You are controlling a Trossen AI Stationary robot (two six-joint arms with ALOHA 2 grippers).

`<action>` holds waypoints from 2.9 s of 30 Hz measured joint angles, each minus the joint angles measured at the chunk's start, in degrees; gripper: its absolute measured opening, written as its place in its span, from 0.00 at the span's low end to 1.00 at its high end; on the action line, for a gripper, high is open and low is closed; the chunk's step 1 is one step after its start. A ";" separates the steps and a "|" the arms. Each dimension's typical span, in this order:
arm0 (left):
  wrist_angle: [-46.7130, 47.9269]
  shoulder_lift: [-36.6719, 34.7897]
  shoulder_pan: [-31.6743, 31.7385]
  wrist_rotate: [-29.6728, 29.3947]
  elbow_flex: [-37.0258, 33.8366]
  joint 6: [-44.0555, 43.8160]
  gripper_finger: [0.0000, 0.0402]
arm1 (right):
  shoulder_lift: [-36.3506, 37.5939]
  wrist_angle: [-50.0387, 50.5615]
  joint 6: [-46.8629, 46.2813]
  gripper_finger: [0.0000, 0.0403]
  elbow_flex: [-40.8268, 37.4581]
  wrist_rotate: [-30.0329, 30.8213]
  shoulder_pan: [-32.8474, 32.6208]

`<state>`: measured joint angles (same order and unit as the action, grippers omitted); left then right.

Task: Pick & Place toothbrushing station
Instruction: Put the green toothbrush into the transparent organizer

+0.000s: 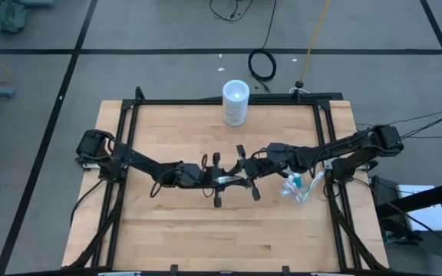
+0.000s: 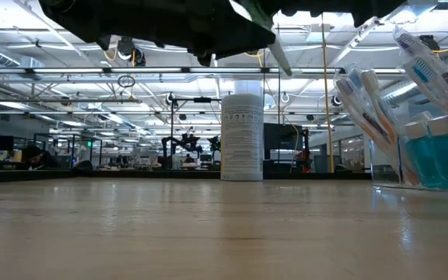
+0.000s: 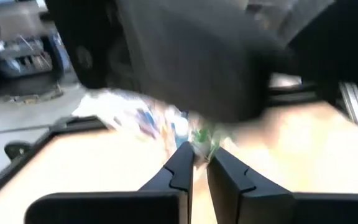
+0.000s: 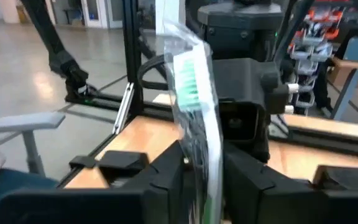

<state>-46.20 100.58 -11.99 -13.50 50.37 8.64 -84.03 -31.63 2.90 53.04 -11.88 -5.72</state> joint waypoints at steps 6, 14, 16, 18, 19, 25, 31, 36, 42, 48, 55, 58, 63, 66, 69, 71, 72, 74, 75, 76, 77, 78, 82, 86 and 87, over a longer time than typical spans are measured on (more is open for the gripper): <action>13.64 -4.62 -0.63 -0.08 0.00 -1.48 0.09 | 4.34 7.40 -0.39 0.29 0.04 -0.06 -0.02; 17.66 -7.66 0.19 -0.07 -0.01 -7.24 0.09 | 2.47 5.12 -0.74 0.29 0.04 0.91 -0.02; 18.60 -7.64 0.45 -0.13 -0.04 -7.89 0.09 | 1.28 3.27 -1.48 0.29 -0.04 2.84 -0.11; 19.47 -7.65 0.69 -0.27 -0.04 -8.09 0.09 | 0.21 1.11 -2.18 0.30 -0.04 4.04 -0.11; 19.64 -7.66 0.85 -0.37 -0.04 -8.17 0.09 | -0.08 0.44 -2.19 0.30 -0.05 4.23 0.04; 20.96 -7.66 1.05 -0.21 0.07 -8.80 0.09 | -0.24 -1.52 -2.40 0.30 -0.04 4.36 0.52; 21.40 -7.61 0.94 0.02 0.04 -8.67 0.09 | 1.55 3.39 -3.20 0.27 -0.04 4.78 0.00; 21.61 -7.59 0.51 0.06 0.04 -7.20 0.09 | 6.03 12.55 -3.67 0.24 -0.01 5.38 0.12; 19.09 -7.59 0.46 0.15 0.04 -7.48 0.09 | 5.97 11.36 -3.25 0.23 -0.02 13.16 -0.75; 19.63 -7.57 0.49 0.20 -0.04 -7.61 0.09 | 3.25 3.64 -3.95 0.25 -0.03 8.87 -0.75; 18.83 -7.59 0.51 0.16 0.00 -7.67 0.09 | 2.97 2.84 -3.93 0.27 -0.02 10.34 -0.71; 18.71 -7.59 0.56 0.16 0.00 -7.47 0.09 | 1.45 1.13 -3.93 0.28 -0.03 10.18 -0.72; 18.41 -7.59 0.73 0.13 0.00 -7.70 0.09 | -0.52 -3.01 -3.93 0.29 0.00 10.42 -0.55; 18.52 -7.59 0.73 0.13 0.00 -7.67 0.09 | -0.54 -2.97 -3.85 0.28 -0.04 10.26 0.26; 18.71 -7.59 0.75 -0.05 0.00 -7.69 0.09 | -0.45 -2.68 -3.93 0.24 -0.04 10.18 0.50; 18.76 -7.59 0.77 -0.04 0.00 -7.66 0.09 | -0.48 -2.71 -3.88 0.20 -0.04 10.14 0.46; 18.76 -7.59 0.73 -0.04 0.00 -7.69 0.09 | -0.47 -2.76 -3.78 0.17 -0.04 10.05 0.46; 18.87 -7.59 0.73 -0.04 0.00 -7.69 0.09 | -0.46 -2.47 -3.76 0.12 -0.04 9.94 0.46; 19.09 -7.59 0.77 -0.05 0.00 -7.69 0.09 | -0.46 -2.27 -3.76 0.09 -0.04 9.94 0.46; 19.18 -7.59 0.79 -0.01 0.00 -7.70 0.09 | -0.46 -2.20 -3.65 0.06 -0.04 10.06 0.46; 19.23 -7.59 0.73 -0.02 0.00 -7.75 0.09 | -0.45 -2.23 -3.59 0.04 -0.04 9.97 0.47; 19.51 -7.62 0.70 0.00 0.00 -7.74 0.09 | -0.10 -1.85 -3.57 0.03 -0.04 9.96 0.46; 20.83 -7.64 0.60 0.22 0.04 -7.68 0.09 | 1.49 2.37 -2.36 0.05 -0.04 10.37 0.03; 21.13 -7.55 0.66 0.24 0.04 -7.26 0.09 | 3.07 6.51 -4.26 0.04 0.05 10.42 -0.02; 21.22 -7.55 0.73 0.23 0.04 -7.26 0.09 | 3.48 7.86 -4.86 0.03 0.13 10.40 -0.30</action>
<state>-24.98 93.03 -11.27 -13.27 50.41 1.39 -80.55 -23.76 -1.96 53.17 -1.48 -6.01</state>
